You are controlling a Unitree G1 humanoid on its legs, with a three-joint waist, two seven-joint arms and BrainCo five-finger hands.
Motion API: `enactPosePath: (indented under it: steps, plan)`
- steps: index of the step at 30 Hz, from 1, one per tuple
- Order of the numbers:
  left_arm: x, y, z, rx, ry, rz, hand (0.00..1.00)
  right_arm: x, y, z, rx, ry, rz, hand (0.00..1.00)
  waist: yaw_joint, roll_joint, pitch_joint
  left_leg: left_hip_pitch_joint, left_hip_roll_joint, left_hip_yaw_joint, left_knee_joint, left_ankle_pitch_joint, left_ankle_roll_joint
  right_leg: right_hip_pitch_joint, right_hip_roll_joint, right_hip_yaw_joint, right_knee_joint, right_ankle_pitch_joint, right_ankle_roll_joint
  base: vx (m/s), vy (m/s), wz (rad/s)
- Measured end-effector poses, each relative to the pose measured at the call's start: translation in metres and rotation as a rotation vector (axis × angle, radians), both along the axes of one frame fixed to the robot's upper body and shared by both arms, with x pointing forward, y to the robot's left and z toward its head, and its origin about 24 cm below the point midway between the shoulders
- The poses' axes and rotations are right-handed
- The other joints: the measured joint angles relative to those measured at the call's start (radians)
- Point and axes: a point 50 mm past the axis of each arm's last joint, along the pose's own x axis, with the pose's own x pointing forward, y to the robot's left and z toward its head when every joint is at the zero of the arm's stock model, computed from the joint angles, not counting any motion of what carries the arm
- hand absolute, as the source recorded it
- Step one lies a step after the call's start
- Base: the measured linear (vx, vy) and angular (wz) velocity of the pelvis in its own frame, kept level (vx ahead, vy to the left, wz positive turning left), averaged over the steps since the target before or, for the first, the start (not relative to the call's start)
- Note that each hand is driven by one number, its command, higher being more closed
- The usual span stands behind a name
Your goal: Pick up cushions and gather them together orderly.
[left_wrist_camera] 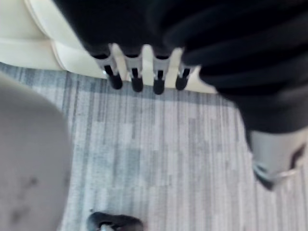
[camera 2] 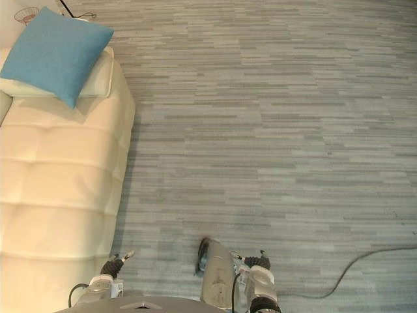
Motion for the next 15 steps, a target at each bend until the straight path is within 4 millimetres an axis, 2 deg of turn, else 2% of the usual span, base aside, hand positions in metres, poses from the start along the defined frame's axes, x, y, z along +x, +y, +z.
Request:
enactPosePath:
  steps: [1,2,3,4,5,6,7,8,9,10,11,12,13,15]
  plan:
    - [0.002,0.002,0.001,0.002,-0.013,0.011,0.0,-0.002,0.001,-0.001,0.005,0.003,-0.003,0.0,0.007,0.001,0.003,-0.041,0.014,0.016,0.081,-0.042,0.008,0.037,0.009,-0.003,-0.02,-0.006,0.0,0.4,-0.06,0.12]
    - [0.009,0.006,0.005,0.006,-0.046,0.03,0.0,-0.006,0.007,-0.004,0.023,0.016,-0.003,0.0,0.025,-0.013,0.013,-0.112,0.022,0.066,0.184,-0.122,0.029,0.128,0.011,-0.007,-0.062,-0.015,0.012,0.49,-0.059,0.16]
    - [0.013,0.008,0.009,0.01,-0.071,0.039,0.0,-0.009,0.012,-0.006,0.034,0.027,0.012,0.0,0.037,-0.027,0.021,-0.17,0.021,0.118,0.206,-0.175,0.041,0.21,0.009,-0.012,-0.112,-0.021,0.024,0.58,-0.027,0.2]
    - [0.016,0.008,0.011,0.007,-0.09,0.048,0.0,-0.011,0.018,-0.008,0.044,0.035,0.025,0.0,0.049,-0.035,0.015,-0.254,0.013,0.176,0.172,-0.235,0.051,0.285,0.002,-0.021,-0.174,-0.017,0.041,0.58,0.045,0.14]
    - [0.018,0.008,0.012,0.007,-0.103,0.052,0.0,-0.01,0.021,-0.009,0.049,0.035,0.036,0.0,0.054,-0.038,0.012,-0.302,0.002,0.206,0.124,-0.26,0.055,0.316,-0.007,-0.024,-0.2,-0.017,0.056,0.49,0.095,0.04]
    - [0.023,0.008,0.015,0.005,-0.13,0.055,0.0,-0.008,0.024,-0.008,0.052,0.031,0.047,0.0,0.063,-0.038,0.011,-0.371,-0.021,0.261,0.0,-0.283,0.064,0.363,-0.026,-0.024,-0.241,-0.018,0.086,0.62,0.202,-0.06]
    - [0.026,0.007,0.017,0.004,-0.153,0.055,0.0,-0.009,0.025,-0.009,0.056,0.031,0.044,0.0,0.072,-0.038,0.011,-0.405,-0.049,0.309,-0.193,-0.268,0.062,0.409,-0.046,-0.023,-0.259,-0.025,0.115,0.54,0.197,-0.12]
    - [0.025,0.005,0.017,0.0,-0.152,0.056,0.0,-0.011,0.024,-0.009,0.055,0.034,0.038,0.0,0.078,-0.032,0.007,-0.397,-0.066,0.329,-0.349,-0.214,0.066,0.428,-0.049,-0.021,-0.259,-0.033,0.129,0.56,0.213,-0.13]
    - [0.023,0.003,0.016,-0.003,-0.145,0.057,0.0,-0.013,0.022,-0.009,0.049,0.037,0.034,0.0,0.08,-0.02,-0.001,-0.399,-0.076,0.33,-0.465,-0.114,0.085,0.446,-0.039,-0.018,-0.26,-0.045,0.146,0.44,0.174,0.0]
    - [0.027,0.008,0.018,0.008,-0.161,0.064,0.0,-0.015,0.029,-0.012,0.07,0.05,0.029,0.0,0.084,-0.069,-0.016,-0.377,-0.124,0.344,-0.472,-0.087,0.13,0.479,-0.078,0.022,-0.283,-0.055,0.155,0.55,0.195,0.18]
    - [0.026,0.013,0.018,0.022,-0.158,0.063,0.0,-0.013,0.037,-0.013,0.09,0.044,0.029,0.0,0.08,-0.092,-0.03,-0.376,-0.145,0.34,-0.474,-0.111,0.136,0.478,-0.085,0.043,-0.3,-0.012,0.13,0.54,0.192,0.17]
    - [0.023,0.014,0.016,0.019,-0.146,0.069,0.0,-0.013,0.041,-0.013,0.1,0.041,0.028,0.0,0.086,-0.1,-0.035,-0.374,-0.148,0.339,-0.463,-0.129,0.139,0.478,-0.087,0.063,-0.301,0.014,0.129,0.55,0.201,0.12]
    - [0.023,0.015,0.016,0.016,-0.145,0.082,0.0,-0.014,0.045,-0.014,0.115,0.047,0.028,0.0,0.096,-0.108,-0.04,-0.358,-0.153,0.34,-0.428,-0.176,0.153,0.48,-0.099,0.105,-0.253,0.057,0.143,0.63,0.262,0.0]
    - [0.021,0.014,0.014,0.018,-0.13,0.067,0.0,-0.015,0.045,-0.015,0.115,0.051,0.033,0.0,0.101,-0.115,-0.043,-0.297,-0.172,0.354,-0.427,-0.236,0.151,0.438,-0.135,0.167,-0.085,0.101,0.183,0.53,0.213,-0.07]
